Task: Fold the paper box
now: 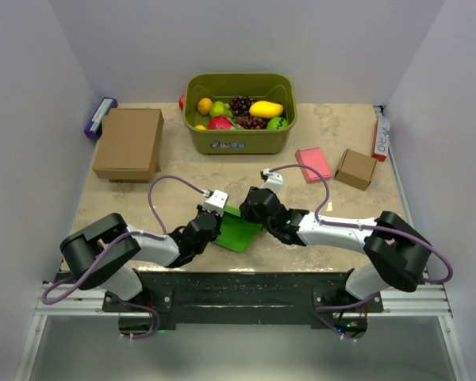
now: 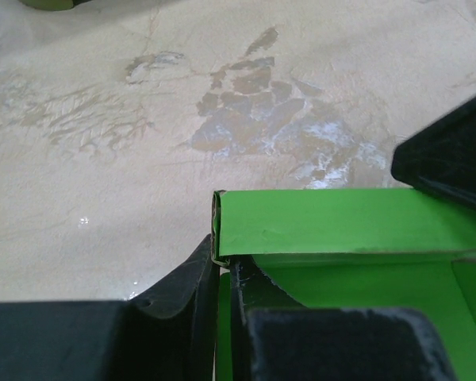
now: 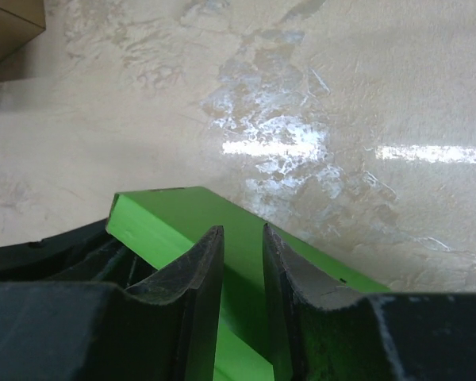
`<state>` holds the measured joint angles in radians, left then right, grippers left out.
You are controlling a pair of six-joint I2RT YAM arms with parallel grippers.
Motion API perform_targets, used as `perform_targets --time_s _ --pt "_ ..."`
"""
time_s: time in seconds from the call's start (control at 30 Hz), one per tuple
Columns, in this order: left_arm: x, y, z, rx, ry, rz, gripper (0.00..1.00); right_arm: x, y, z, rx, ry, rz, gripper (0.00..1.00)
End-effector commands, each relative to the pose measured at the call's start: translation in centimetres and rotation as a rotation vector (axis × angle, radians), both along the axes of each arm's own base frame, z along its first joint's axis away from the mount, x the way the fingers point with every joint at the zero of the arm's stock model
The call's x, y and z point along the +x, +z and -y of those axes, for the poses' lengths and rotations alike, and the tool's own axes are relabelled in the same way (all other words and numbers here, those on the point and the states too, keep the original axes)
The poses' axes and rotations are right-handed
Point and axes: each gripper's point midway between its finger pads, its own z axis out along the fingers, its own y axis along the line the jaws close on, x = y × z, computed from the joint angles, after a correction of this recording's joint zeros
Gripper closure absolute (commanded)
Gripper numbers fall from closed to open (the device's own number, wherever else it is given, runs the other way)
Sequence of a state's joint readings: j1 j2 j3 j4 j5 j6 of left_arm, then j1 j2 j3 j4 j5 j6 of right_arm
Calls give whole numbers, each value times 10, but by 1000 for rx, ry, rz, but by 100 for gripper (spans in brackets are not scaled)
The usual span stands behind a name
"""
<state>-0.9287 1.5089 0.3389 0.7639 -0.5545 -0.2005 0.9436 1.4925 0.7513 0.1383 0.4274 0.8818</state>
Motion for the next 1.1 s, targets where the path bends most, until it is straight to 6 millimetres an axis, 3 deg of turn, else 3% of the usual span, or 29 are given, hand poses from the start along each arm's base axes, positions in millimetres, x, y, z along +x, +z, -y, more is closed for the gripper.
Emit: perform_targets --time_s 0.0,0.3,0.4,0.43,0.53,0.57,0.7,0.83,1.07 --pt "11 -6 -23 80 143 -4 100 -6 -13 10 -67 -30 -13 70" --pt "11 -16 -21 102 142 -26 100 -8 -9 10 -68 -25 -10 68" --pt "7 -15 -19 87 121 -34 100 -11 2 12 -65 -17 -10 56" --pt "6 -11 -18 69 115 -32 100 -10 16 11 -44 -15 11 53" --pt "0 -5 -14 16 87 -46 98 -13 35 13 -43 6 29 38" --pt "-2 -3 -13 3 83 -52 94 -13 46 14 -29 8 42 35" --pt "-8 16 -9 -68 42 -44 74 -19 60 25 -44 11 46 24" --pt "-17 34 -8 -123 -1 -32 51 -23 68 29 -33 16 50 22" --pt "-39 39 0 -162 -105 -103 30 -28 73 25 -8 45 40 21"
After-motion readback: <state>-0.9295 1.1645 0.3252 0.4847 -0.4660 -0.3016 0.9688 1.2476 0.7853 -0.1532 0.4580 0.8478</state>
